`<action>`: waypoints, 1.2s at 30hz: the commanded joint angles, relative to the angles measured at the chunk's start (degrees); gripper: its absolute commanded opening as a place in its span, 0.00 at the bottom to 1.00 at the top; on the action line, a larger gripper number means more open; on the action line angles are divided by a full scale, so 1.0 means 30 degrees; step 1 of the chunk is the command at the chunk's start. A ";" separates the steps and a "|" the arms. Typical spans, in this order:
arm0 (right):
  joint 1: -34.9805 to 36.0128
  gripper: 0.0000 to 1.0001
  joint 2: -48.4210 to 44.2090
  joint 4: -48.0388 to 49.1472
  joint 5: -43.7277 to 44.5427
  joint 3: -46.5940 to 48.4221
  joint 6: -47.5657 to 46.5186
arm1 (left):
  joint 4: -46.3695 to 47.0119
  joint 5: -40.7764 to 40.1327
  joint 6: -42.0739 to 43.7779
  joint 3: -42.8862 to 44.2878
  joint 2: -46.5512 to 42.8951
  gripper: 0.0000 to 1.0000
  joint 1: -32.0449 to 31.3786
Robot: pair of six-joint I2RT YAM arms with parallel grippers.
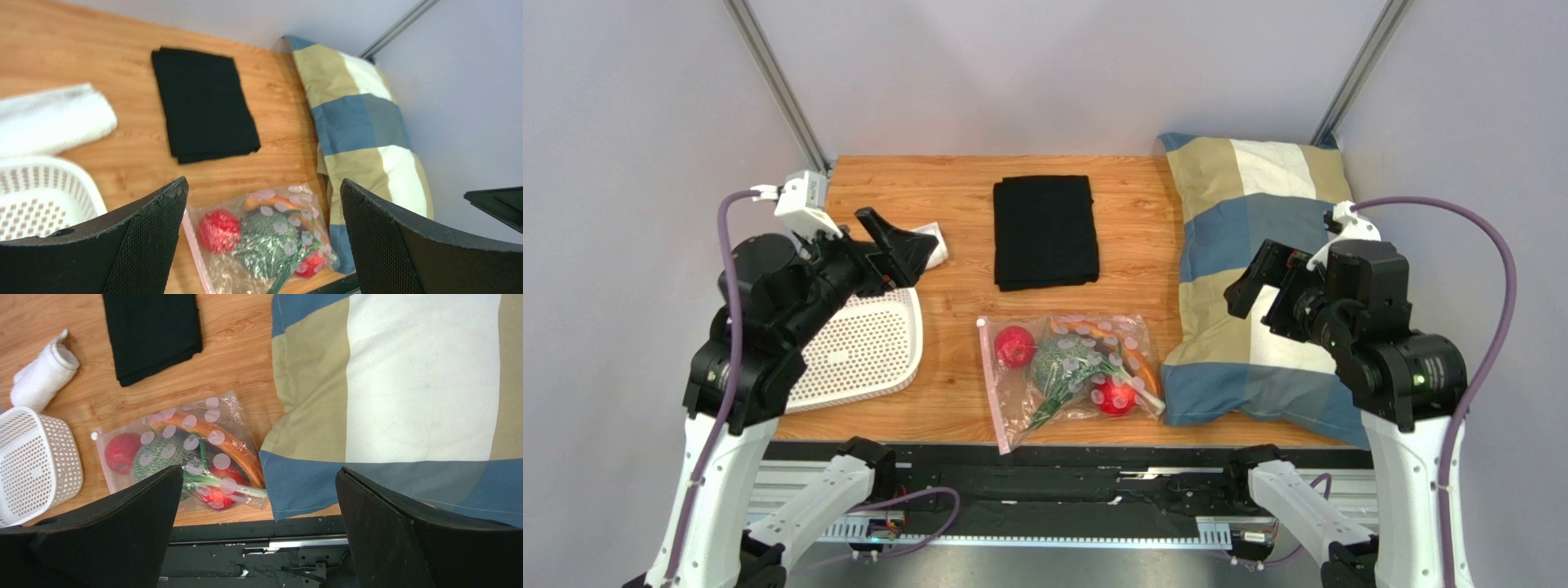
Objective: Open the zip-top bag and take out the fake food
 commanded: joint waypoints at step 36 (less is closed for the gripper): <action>-0.0089 1.00 -0.0085 0.2523 -0.7885 -0.1748 -0.0248 | 1.2876 0.8000 -0.4711 -1.5031 1.0340 0.52 0.0701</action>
